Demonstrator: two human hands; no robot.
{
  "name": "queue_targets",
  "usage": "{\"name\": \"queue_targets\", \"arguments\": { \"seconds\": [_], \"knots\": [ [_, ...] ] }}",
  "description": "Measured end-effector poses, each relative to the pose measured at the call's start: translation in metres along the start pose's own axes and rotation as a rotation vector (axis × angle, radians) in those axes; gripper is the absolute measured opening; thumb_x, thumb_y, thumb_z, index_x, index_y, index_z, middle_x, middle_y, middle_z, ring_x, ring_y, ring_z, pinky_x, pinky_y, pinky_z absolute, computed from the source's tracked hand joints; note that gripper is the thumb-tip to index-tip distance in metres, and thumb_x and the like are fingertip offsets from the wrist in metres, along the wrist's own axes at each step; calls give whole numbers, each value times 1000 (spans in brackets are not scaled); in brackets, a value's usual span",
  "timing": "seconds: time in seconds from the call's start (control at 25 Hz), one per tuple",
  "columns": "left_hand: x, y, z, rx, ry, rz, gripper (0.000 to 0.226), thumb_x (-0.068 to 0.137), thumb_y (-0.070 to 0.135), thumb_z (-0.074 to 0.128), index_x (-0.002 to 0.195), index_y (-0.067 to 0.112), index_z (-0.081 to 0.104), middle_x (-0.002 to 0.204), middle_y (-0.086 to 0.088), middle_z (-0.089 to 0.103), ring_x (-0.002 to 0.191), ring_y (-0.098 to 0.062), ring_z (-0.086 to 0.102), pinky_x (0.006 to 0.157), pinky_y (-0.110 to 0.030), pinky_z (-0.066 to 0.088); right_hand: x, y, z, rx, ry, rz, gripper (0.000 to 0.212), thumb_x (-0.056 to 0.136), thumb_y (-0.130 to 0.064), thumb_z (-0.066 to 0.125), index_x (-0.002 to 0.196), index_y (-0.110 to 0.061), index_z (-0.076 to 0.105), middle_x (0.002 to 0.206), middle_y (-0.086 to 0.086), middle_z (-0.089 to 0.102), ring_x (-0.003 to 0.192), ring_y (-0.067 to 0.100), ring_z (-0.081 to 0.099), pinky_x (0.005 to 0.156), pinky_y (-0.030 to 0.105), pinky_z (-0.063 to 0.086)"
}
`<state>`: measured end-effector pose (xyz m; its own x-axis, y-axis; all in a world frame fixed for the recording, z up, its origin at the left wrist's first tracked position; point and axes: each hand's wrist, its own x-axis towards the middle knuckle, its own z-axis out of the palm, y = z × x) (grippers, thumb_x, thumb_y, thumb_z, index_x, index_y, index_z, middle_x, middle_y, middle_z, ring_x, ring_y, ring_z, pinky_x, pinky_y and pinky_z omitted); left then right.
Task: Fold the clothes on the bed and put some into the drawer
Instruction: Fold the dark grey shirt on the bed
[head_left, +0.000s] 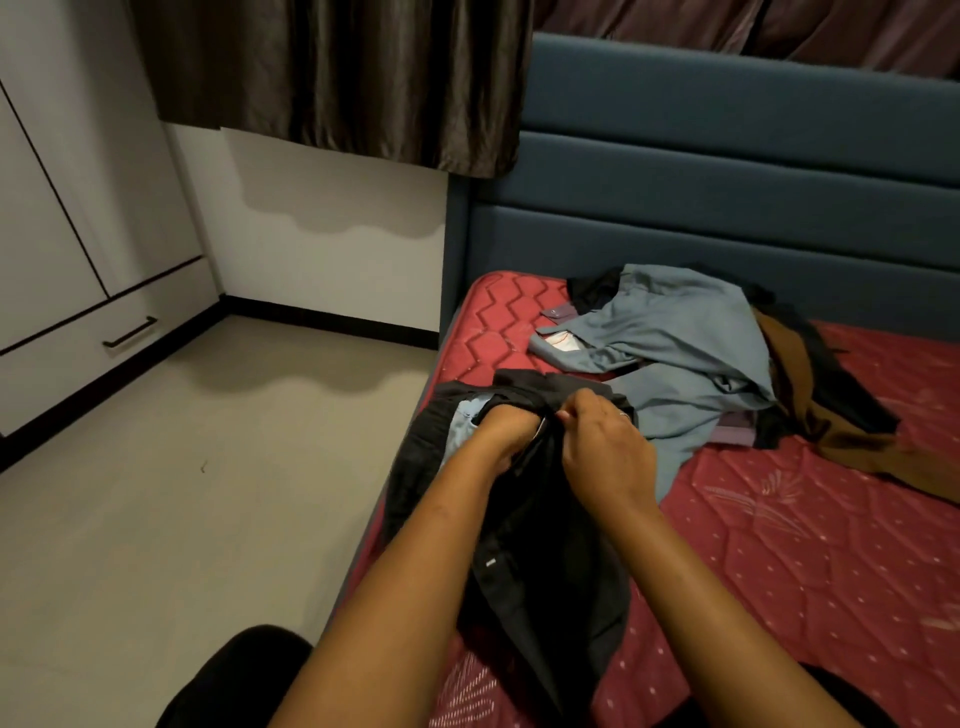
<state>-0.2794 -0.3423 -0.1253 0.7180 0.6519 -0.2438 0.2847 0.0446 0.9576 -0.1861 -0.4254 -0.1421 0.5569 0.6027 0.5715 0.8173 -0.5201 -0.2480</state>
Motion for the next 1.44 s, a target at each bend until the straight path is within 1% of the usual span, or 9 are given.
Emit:
{"name": "queue_targets", "arguments": {
  "seconds": [0.24, 0.36, 0.44, 0.64, 0.84, 1.04, 1.28, 1.36, 1.44],
  "knots": [
    [-46, -66, -16, 80, -375, -329, 66, 96, 26, 55, 150, 29, 17, 106, 6, 54, 79, -9, 51, 68, -19, 44, 26, 21, 7, 721, -613, -66, 14, 99, -12, 47, 86, -12, 53, 84, 2, 52, 82, 16, 48, 75, 29, 38],
    [-44, -74, -14, 234, -248, -352, 75, 88, 15, 66, 147, 14, 19, 97, -4, 57, 72, -12, 56, 77, -28, 48, 4, 27, 40, 233, -1238, -110, 19, 98, -15, 49, 82, -12, 59, 74, 1, 50, 68, 17, 47, 68, 32, 42],
    [-49, -80, -9, 475, -224, -388, 79, 87, 26, 68, 149, 12, 21, 129, -9, 52, 106, -24, 58, 93, -32, 46, -11, 31, 54, -226, -1482, -184, 22, 95, -14, 53, 108, -1, 65, 82, 7, 59, 67, 19, 53, 70, 35, 47],
    [-61, -126, -1, 189, -197, -311, 111, 74, 61, 71, 153, 34, -3, 161, -3, 15, 143, -23, 25, 116, -35, 26, -15, -5, 62, 37, -1171, -180, 43, 91, -49, 57, 119, -17, 60, 120, 12, 57, 101, 23, 56, 79, 28, 45],
    [-74, -180, 1, 823, 75, -365, 122, 61, 53, 82, 152, 35, 4, 159, -4, -20, 144, -35, -20, 111, -64, 5, -43, -32, 96, 134, -1380, -141, 123, 74, -42, 79, 148, -40, -19, 156, 16, 23, 139, 34, 33, 111, 42, 34],
    [-74, -212, 5, 480, 654, -433, 95, 63, 60, 78, 142, 29, 37, 156, -10, -6, 138, -36, 8, 109, -43, 30, -70, -35, 113, -105, -1179, -211, 108, 85, -23, 66, 149, -35, -19, 134, 22, 49, 118, 37, 53, 97, 40, 45],
    [-37, -163, -16, -626, 1052, -490, 60, 89, 32, 64, 142, 25, 38, 152, -10, 19, 121, -37, 41, 98, -38, 38, -37, -61, 81, -213, -1569, -329, 45, 88, -14, 64, 132, -14, 52, 132, 12, 56, 113, 27, 56, 92, 34, 48],
    [-27, -142, -37, -1274, 1067, -379, 54, 93, 49, 52, 135, 15, 47, 138, -12, 49, 112, -32, 52, 89, -33, 38, -23, -76, 51, -286, -1804, -204, 23, 90, -15, 65, 111, -14, 58, 109, 4, 60, 101, 22, 54, 72, 28, 51],
    [-28, -120, -48, -1154, 851, -198, 45, 96, 41, 51, 127, 9, 58, 126, -12, 62, 103, -28, 60, 87, -30, 43, 2, -83, 24, -174, -1696, -197, 14, 88, -23, 69, 98, -18, 61, 102, 3, 64, 87, 19, 57, 66, 26, 49]
  ]
}}
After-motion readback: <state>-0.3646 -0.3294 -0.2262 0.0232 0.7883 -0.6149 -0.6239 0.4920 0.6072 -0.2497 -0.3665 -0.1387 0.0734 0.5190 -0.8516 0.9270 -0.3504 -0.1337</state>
